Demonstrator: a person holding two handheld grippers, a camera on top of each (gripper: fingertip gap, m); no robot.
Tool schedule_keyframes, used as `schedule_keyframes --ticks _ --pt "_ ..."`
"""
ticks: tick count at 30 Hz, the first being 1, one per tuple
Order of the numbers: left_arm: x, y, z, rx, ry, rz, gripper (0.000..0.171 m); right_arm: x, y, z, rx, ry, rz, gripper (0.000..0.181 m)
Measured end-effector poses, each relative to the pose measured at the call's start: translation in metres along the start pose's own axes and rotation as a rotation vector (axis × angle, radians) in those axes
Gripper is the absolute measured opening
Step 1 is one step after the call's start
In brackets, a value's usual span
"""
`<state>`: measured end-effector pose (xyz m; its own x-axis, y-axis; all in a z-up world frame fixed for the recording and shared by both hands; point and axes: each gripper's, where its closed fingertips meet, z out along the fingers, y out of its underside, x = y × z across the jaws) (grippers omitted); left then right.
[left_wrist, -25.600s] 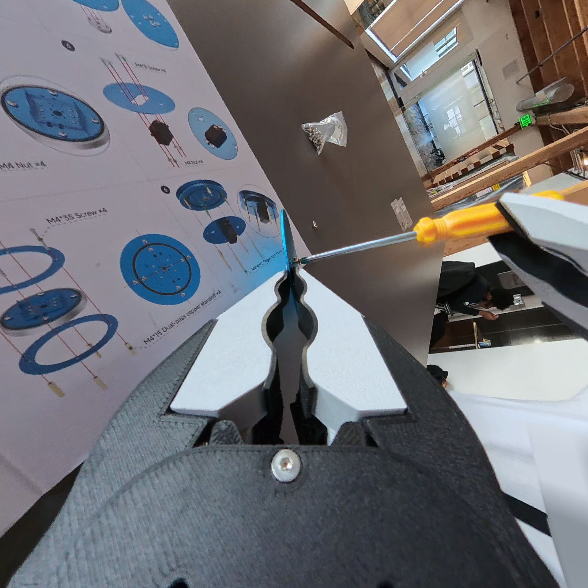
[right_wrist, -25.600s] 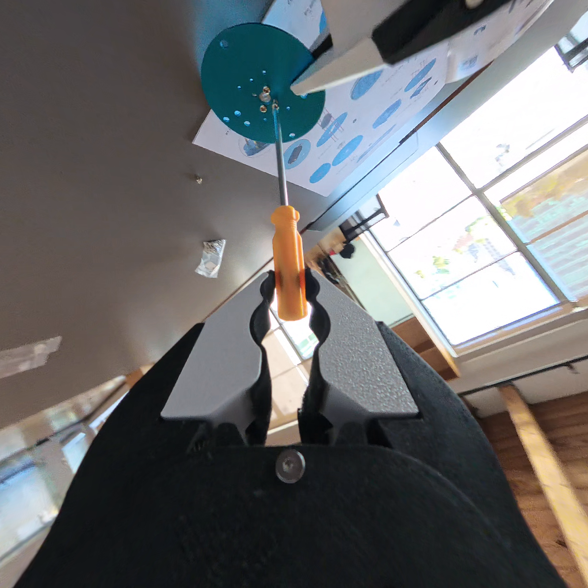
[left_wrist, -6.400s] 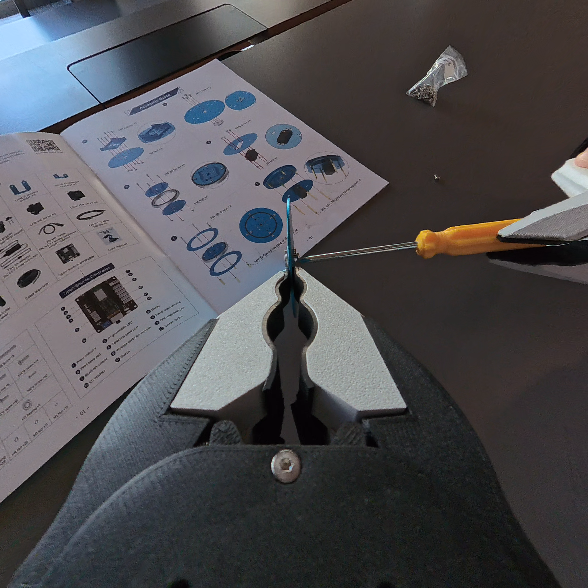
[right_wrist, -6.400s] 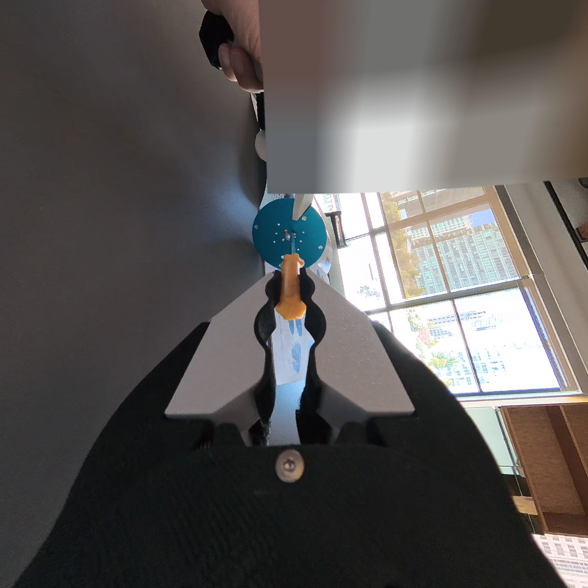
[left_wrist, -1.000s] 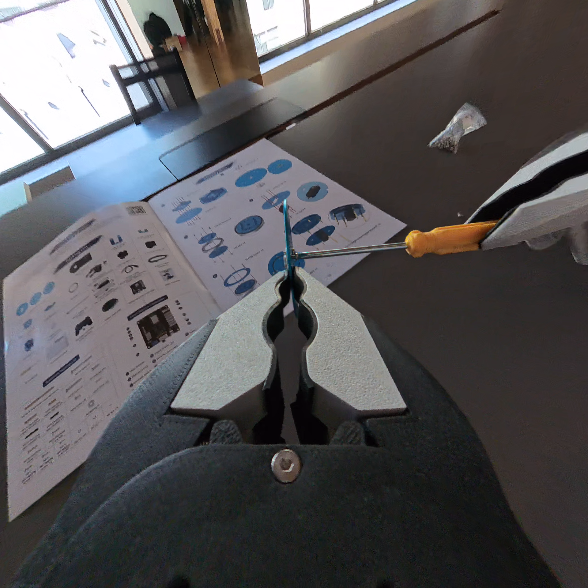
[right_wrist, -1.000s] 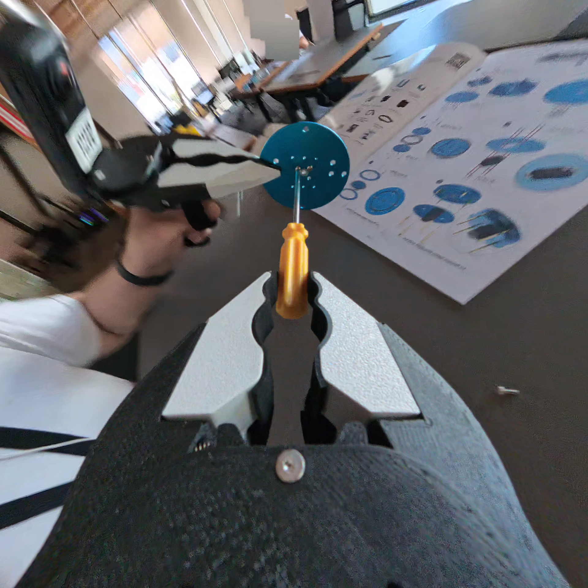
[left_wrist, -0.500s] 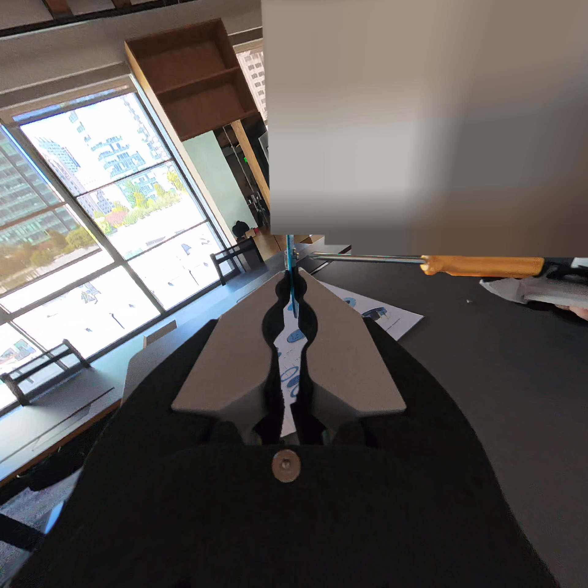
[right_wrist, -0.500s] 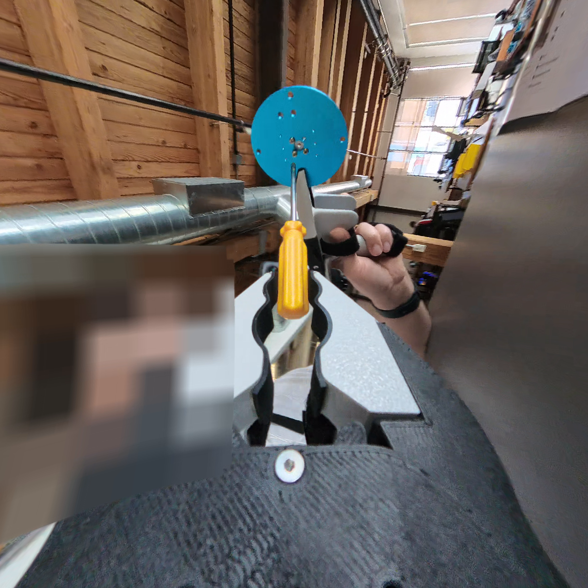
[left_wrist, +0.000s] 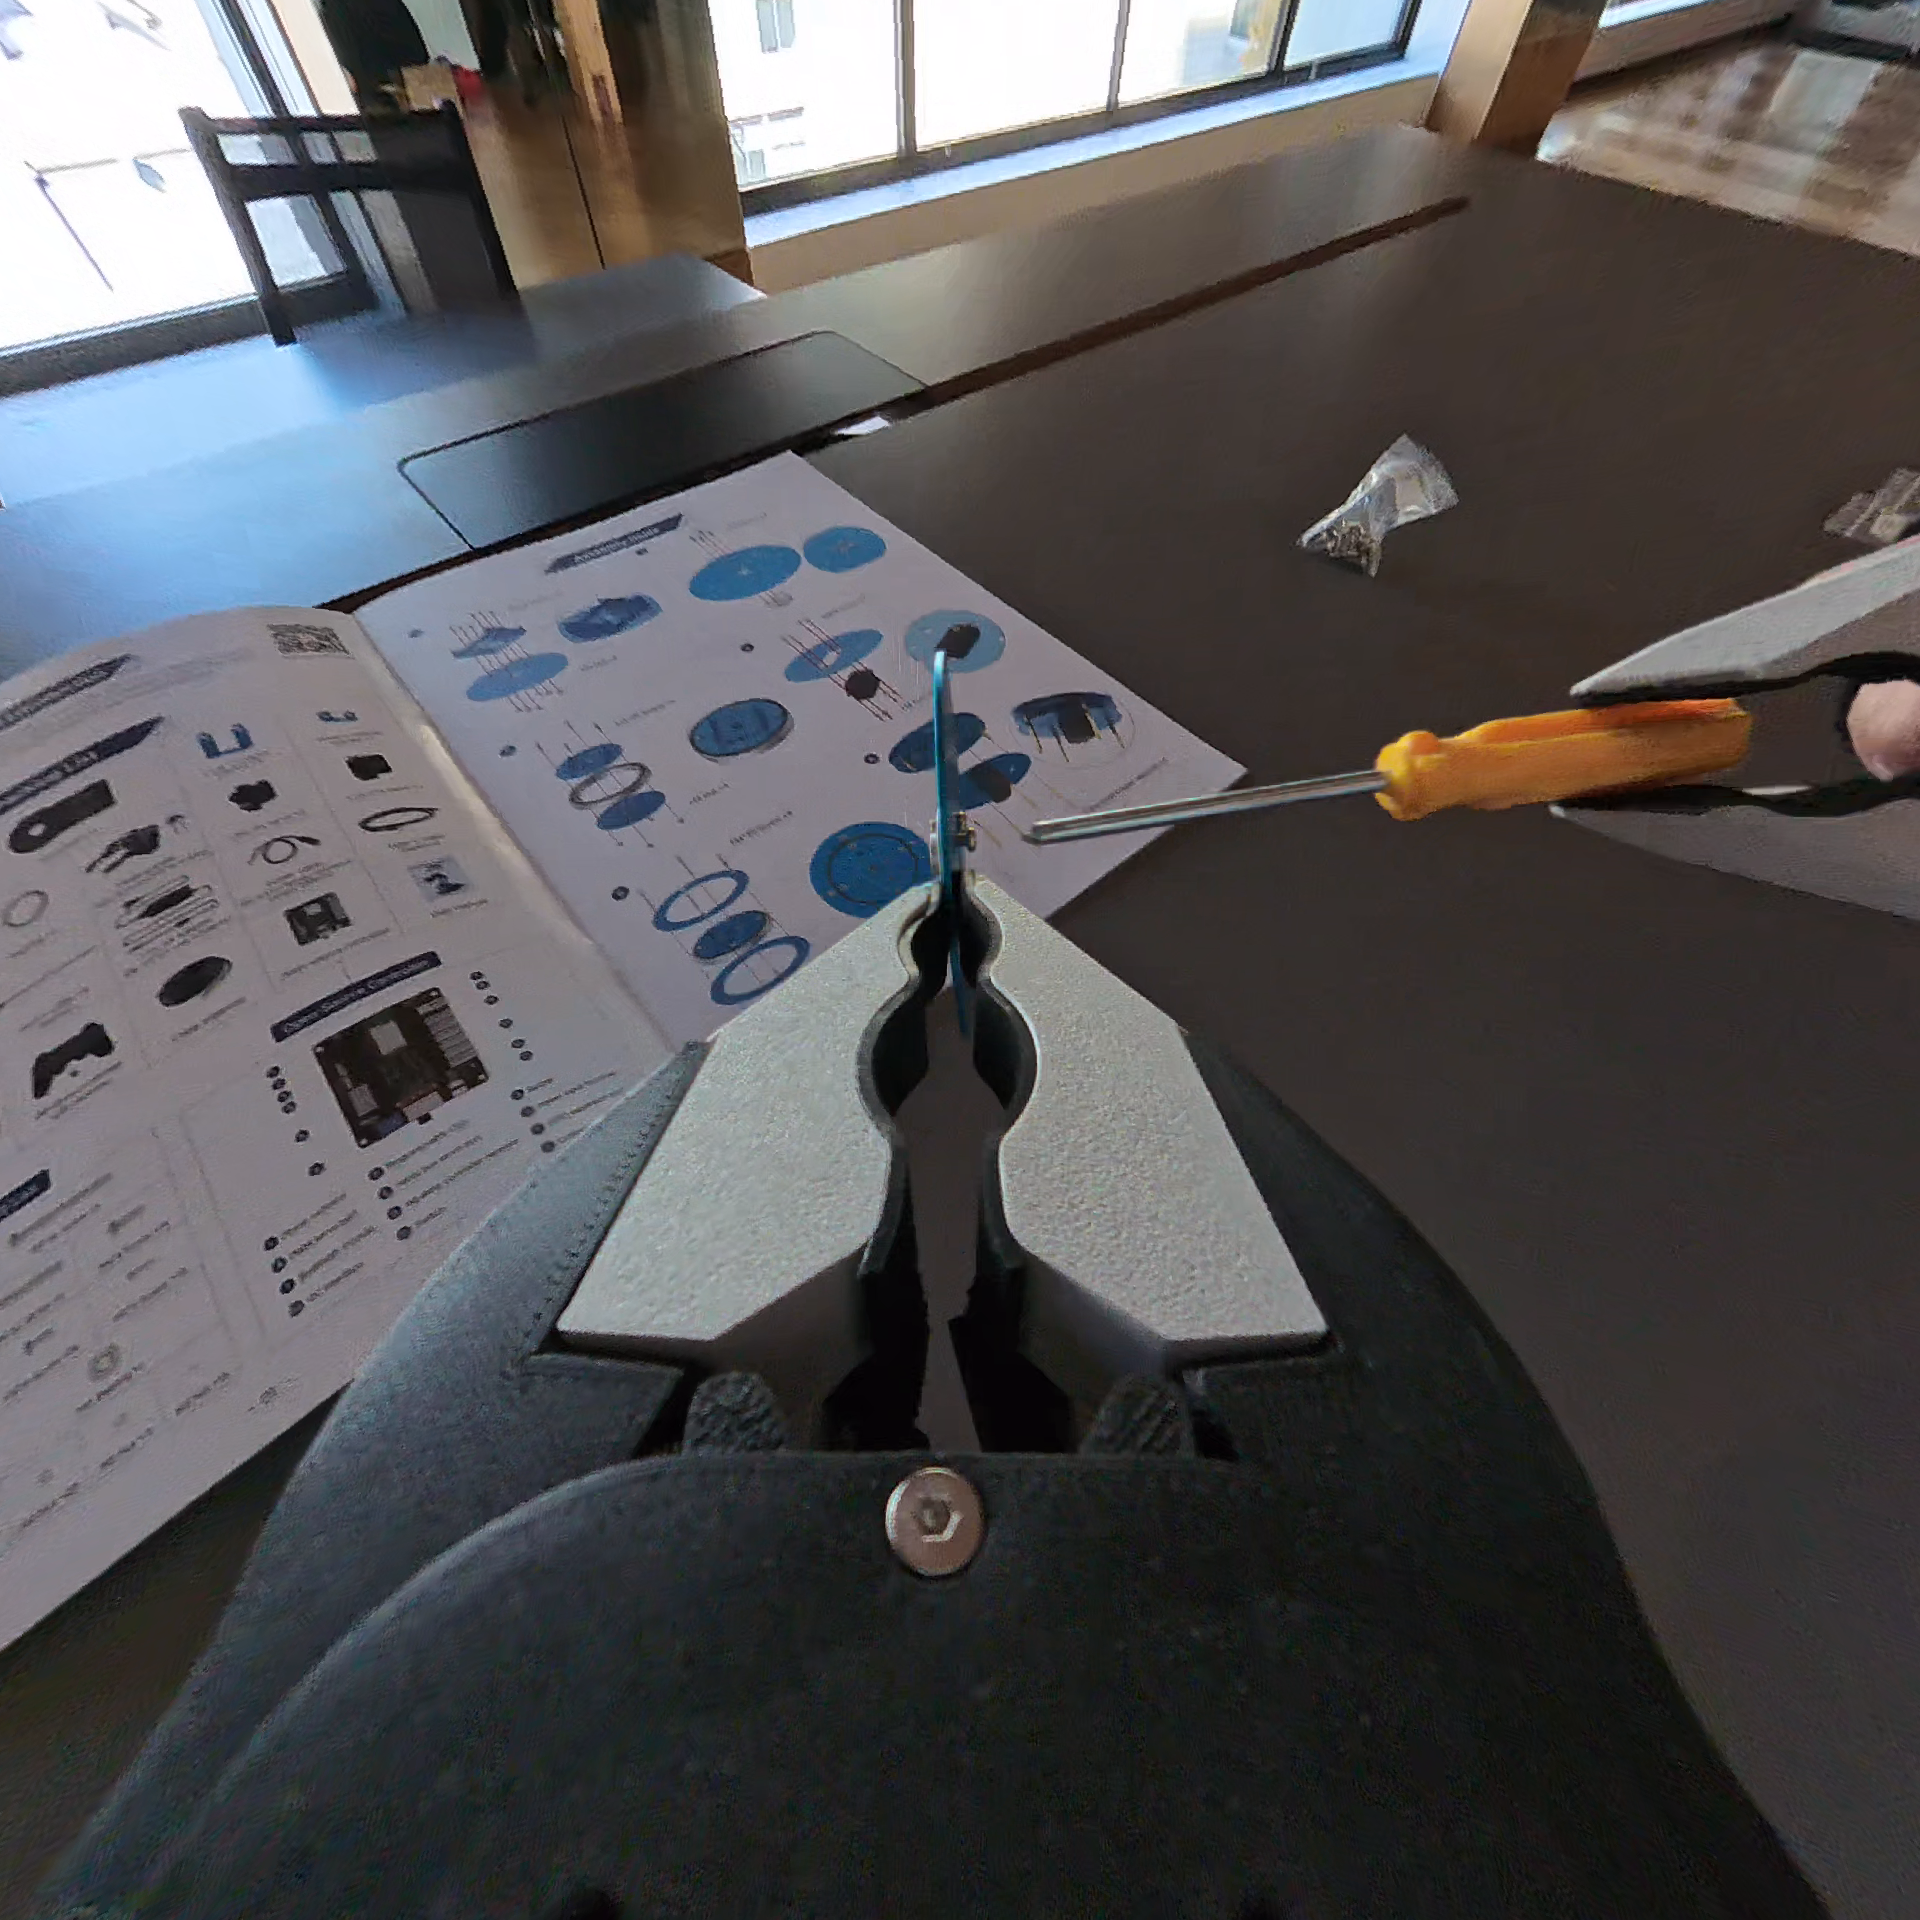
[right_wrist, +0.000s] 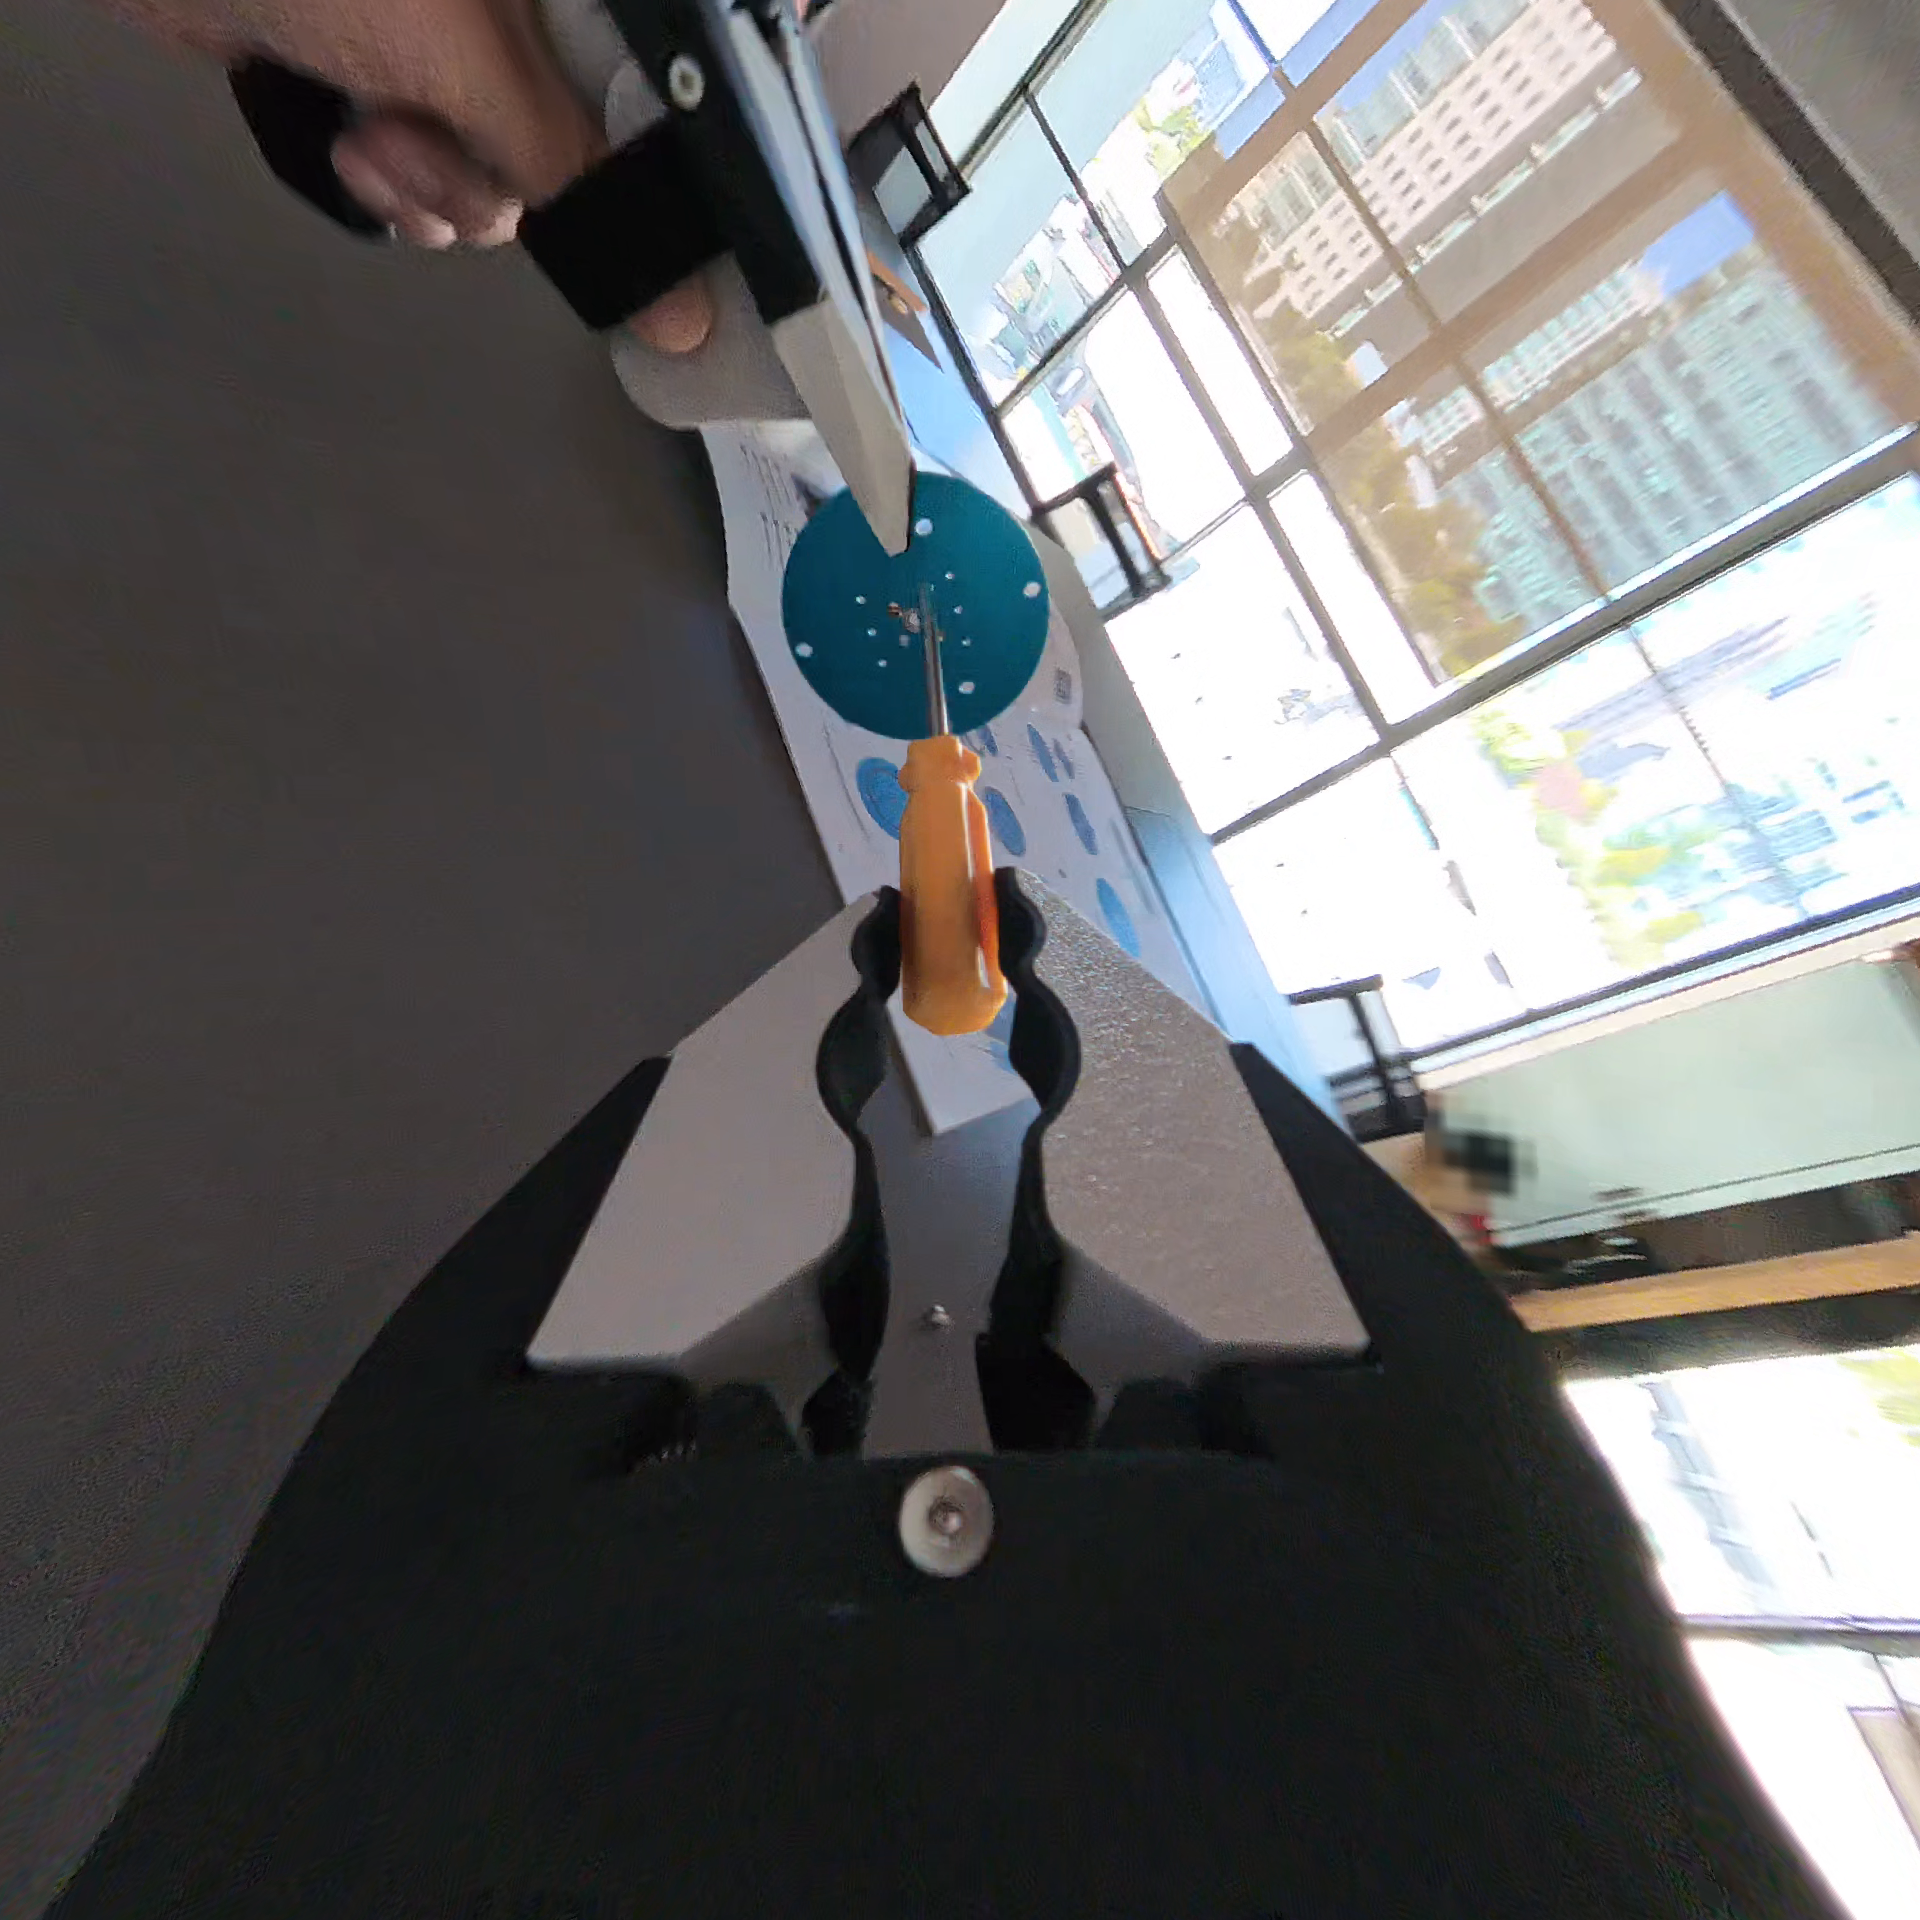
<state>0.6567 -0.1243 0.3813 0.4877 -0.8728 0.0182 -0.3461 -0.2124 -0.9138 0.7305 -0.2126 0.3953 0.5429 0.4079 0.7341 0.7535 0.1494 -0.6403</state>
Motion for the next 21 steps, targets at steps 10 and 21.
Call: schedule_keyframes --ticks 10,21 --pt "0.01 0.019 0.011 -0.094 0.035 -0.007 0.0 -0.007 0.008 0.002 -0.084 0.072 -0.292 0.017" --pt "0.007 0.026 0.013 -0.124 0.058 -0.072 0.0 -0.016 0.015 0.004 -0.117 0.018 -0.305 0.017"
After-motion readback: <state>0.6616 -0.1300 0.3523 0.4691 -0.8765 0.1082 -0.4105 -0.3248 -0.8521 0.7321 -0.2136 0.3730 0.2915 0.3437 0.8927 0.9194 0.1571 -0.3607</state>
